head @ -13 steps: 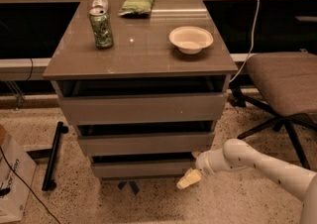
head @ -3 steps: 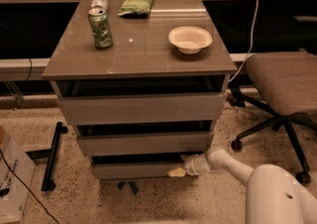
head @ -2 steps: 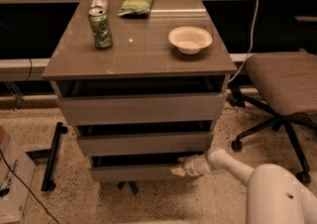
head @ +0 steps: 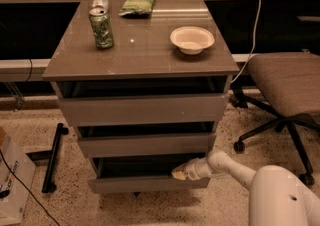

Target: Open bottom drawer

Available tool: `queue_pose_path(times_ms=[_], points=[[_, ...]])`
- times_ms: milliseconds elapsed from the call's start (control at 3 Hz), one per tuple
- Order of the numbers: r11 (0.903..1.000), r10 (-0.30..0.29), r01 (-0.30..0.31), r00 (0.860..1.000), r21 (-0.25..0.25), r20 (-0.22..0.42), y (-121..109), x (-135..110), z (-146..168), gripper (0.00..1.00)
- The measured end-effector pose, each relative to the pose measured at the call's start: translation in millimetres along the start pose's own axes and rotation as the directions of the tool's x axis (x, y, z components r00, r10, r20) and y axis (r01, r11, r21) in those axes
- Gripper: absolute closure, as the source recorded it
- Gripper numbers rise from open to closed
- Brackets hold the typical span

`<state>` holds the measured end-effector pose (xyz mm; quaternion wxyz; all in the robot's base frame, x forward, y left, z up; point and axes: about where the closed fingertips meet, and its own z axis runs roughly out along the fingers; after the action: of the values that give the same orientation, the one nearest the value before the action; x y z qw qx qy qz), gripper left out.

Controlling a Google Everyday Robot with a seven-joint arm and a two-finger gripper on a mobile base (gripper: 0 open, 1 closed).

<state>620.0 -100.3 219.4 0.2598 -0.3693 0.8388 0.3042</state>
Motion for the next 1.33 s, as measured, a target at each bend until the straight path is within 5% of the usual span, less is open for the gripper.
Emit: queue_pose_path(times_ms=[333, 667, 1000, 1333], points=[[0.9983, 0.057, -0.058, 0.997, -0.003, -0.041, 23.8, 21.9, -17.0, 0.77], [0.9957, 0.065, -0.07, 0.995, -0.061, -0.081, 60.9, 37.9, -5.4, 0.45], [0.9979, 0.048, -0.051, 0.996, -0.04, -0.082, 54.1, 28.5, -8.5, 0.22], [0.9989, -0.039, 0.036, 0.996, -0.031, -0.085, 60.7, 7.1, -25.1, 0.0]])
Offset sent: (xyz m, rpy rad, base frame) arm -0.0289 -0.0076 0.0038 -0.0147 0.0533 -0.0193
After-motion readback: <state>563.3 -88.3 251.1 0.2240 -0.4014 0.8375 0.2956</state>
